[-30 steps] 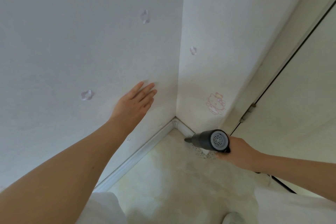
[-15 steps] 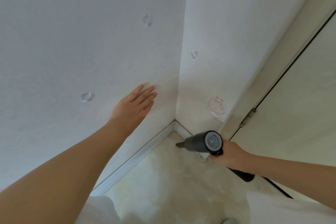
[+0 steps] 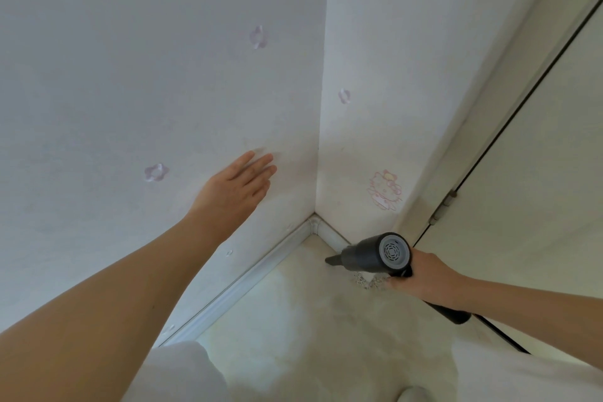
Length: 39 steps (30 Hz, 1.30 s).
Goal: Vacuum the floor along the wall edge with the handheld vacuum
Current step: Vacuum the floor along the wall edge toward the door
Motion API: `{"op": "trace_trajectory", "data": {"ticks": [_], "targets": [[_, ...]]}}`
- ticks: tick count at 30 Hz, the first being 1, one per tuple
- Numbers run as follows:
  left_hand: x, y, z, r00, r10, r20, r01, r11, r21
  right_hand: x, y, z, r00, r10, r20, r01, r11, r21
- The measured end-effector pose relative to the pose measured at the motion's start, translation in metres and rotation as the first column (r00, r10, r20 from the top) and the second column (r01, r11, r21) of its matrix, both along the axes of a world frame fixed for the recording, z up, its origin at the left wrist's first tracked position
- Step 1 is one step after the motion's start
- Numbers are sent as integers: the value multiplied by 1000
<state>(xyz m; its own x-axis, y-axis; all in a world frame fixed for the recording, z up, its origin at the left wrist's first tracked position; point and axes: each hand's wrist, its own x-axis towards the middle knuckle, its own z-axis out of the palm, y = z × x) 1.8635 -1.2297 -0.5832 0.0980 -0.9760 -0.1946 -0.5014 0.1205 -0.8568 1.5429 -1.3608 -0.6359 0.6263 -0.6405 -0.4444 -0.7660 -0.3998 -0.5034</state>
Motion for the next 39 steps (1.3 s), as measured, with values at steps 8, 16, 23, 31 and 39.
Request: {"op": "trace_trajectory", "data": {"ticks": [8,16,23,31,39], "targets": [[-14,-6,5,997,50,-66,-53,998,-42,-32,0,4,996,-45,-74,44,999,-13],[-28,-16,5,967,76,-243,-106,988,-113,-44,3,11,993,-66,-102,65,998,-10],[-72,-57,10,693,-55,-719,-176,954,-243,-37,7,13,993,-43,-112,45,999,12],[-129,-93,11,150,-398,-905,-284,859,-425,-26,14,19,991,-43,-124,44,999,6],[-149,-104,17,-23,-383,-923,-356,866,-350,-39,11,14,998,-5,-70,5,1000,4]]}}
